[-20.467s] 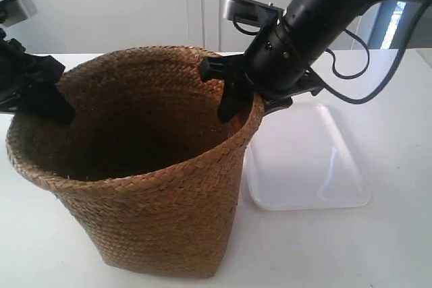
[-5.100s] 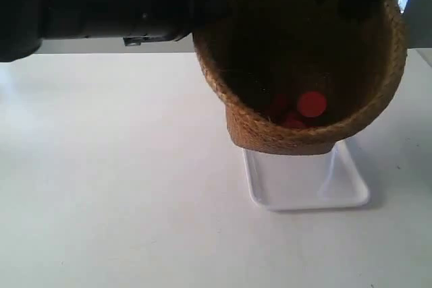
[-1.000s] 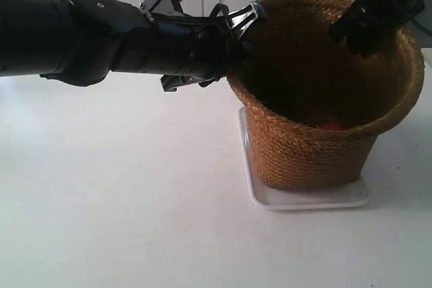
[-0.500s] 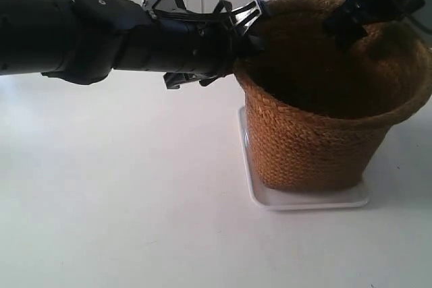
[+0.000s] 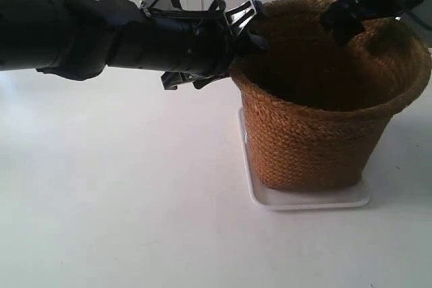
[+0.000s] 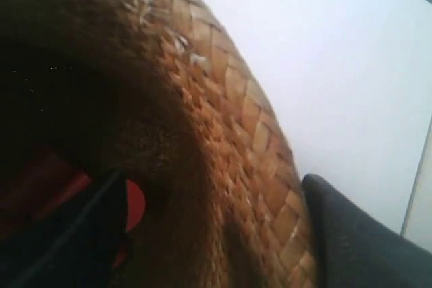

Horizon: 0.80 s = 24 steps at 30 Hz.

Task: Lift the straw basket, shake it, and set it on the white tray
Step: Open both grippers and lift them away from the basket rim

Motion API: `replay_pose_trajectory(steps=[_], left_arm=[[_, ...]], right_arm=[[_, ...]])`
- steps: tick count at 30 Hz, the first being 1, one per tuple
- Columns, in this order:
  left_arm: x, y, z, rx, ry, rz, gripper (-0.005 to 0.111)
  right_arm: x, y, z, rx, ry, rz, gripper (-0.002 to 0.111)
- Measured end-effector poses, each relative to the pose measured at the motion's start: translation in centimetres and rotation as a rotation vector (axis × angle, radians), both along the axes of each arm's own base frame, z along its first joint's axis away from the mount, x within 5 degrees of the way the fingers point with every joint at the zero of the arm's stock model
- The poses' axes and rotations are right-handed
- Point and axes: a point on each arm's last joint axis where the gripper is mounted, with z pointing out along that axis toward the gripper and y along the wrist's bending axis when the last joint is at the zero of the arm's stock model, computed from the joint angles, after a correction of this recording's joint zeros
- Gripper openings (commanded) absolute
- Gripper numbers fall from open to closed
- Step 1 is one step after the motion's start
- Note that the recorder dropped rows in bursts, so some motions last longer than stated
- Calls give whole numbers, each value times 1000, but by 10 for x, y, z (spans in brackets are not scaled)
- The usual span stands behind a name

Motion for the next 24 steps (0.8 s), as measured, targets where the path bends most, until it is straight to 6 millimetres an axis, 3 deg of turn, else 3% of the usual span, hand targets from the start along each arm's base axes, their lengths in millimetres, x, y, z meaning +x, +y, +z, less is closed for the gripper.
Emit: replay_pose_trajectory(steps=[13,24], left_arm=[[-1,1,-1,-1,21,-28,74],[11,38,9,-17,55,-34,74]], right_arm=[[-3,0,6,10,-17,-16,66],[-18,-1,30,27,-79,-37,66]])
